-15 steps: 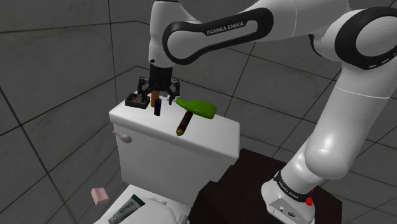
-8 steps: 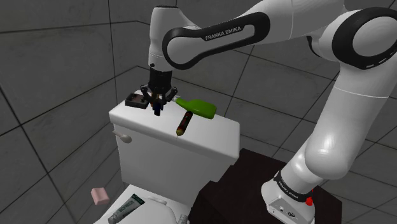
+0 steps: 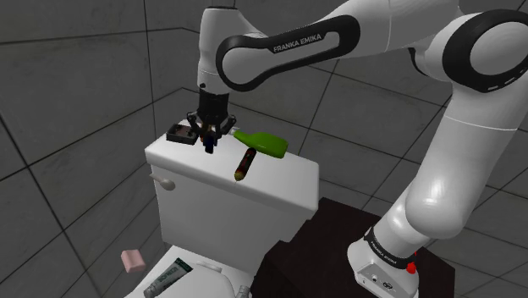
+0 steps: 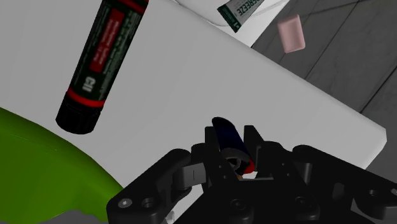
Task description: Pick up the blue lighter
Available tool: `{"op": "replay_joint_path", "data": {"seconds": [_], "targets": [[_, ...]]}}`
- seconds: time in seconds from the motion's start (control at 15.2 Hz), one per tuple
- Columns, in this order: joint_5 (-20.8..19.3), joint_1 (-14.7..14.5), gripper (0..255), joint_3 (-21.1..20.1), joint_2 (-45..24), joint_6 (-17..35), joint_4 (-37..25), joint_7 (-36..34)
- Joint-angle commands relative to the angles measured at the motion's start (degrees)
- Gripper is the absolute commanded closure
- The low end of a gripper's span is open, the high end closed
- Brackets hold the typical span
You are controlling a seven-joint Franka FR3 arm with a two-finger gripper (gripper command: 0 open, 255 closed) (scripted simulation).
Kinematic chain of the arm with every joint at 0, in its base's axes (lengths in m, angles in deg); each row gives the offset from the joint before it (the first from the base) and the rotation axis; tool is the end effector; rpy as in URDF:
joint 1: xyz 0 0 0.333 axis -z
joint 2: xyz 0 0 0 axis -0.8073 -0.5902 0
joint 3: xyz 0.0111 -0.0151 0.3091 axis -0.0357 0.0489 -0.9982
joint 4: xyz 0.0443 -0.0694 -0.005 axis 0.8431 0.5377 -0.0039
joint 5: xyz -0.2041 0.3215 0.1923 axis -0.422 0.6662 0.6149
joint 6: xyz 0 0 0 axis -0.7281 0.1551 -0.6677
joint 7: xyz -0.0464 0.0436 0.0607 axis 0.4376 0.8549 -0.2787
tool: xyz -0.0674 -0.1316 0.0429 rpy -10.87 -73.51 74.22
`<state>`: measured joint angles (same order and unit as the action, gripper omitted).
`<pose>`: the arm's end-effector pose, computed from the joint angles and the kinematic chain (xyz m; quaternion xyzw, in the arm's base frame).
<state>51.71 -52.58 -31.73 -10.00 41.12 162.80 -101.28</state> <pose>0.5765 0.2721 0.3315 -0.9633 0.2683 0.0056 0.0028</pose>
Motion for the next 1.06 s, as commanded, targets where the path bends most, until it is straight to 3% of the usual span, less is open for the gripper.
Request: {"op": "replay_joint_path", "data": {"seconds": [0.0,0.99], "targets": [[0.2,0.1,255,-0.1,0.3,-1.1,-0.8,0.2],[1.9,0.3,255,-0.5,3.1,-10.4,-7.8,1.3]]}}
